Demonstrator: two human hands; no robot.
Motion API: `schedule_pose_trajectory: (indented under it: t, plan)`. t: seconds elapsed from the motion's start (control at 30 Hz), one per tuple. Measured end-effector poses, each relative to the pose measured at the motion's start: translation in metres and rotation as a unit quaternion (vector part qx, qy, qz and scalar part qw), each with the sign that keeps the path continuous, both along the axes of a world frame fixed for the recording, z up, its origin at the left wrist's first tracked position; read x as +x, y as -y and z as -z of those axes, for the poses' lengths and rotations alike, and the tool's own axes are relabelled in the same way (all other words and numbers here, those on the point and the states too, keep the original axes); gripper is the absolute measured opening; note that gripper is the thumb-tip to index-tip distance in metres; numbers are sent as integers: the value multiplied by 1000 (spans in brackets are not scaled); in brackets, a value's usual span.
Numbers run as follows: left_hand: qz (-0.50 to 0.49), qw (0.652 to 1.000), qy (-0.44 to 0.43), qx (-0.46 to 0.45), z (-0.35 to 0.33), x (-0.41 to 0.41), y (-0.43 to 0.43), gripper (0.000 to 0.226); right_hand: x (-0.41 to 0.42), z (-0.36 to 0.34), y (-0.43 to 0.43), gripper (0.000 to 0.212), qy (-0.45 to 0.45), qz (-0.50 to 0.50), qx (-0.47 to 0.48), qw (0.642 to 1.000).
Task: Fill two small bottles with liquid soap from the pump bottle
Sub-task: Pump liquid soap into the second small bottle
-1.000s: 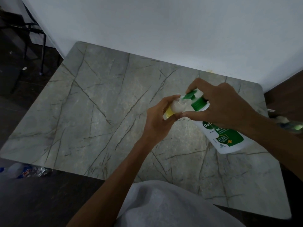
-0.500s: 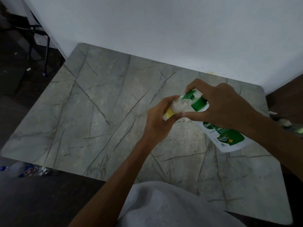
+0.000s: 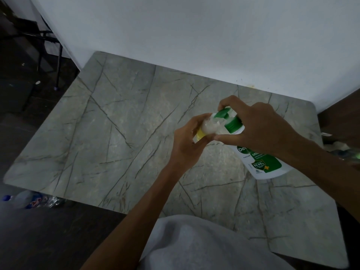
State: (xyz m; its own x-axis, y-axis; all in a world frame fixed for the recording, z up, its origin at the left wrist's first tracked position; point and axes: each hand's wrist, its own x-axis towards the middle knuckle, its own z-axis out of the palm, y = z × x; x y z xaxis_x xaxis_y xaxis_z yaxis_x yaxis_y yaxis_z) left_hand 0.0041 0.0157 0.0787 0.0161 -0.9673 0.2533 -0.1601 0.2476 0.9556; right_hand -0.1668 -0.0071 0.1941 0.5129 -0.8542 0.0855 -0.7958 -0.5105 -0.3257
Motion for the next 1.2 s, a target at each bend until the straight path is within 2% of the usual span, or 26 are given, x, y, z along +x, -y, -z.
schedule_pose_trajectory:
  t: [0.27, 0.53, 0.77, 0.87, 1.03, 1.1, 1.2]
  plan:
    - [4, 1000, -5, 7, -4, 1, -2, 53, 2, 3, -5, 49, 94, 3, -11, 996]
    - [6, 1000, -4, -4, -6, 4, -4, 56, 3, -1, -1, 64, 2, -20, -21, 1000]
    - [2, 1000, -22, 12, -5, 5, -5, 50, 6, 6, -7, 50, 96, -3, -26, 995]
    - [9, 1000, -25, 15, -3, 5, -8, 51, 8, 3, -6, 49, 74, -3, -13, 997]
    - [7, 1000, -27, 0, -6, 7, -8, 53, 9, 2, -3, 61, 3, -17, -27, 999]
    - [6, 1000, -25, -2, -4, 9, -8, 52, 9, 4, -4, 60, 12, -23, -26, 999]
    - [4, 1000, -21, 4, -4, 12, -8, 51, 11, 6, -7, 54, 72, -11, -20, 997]
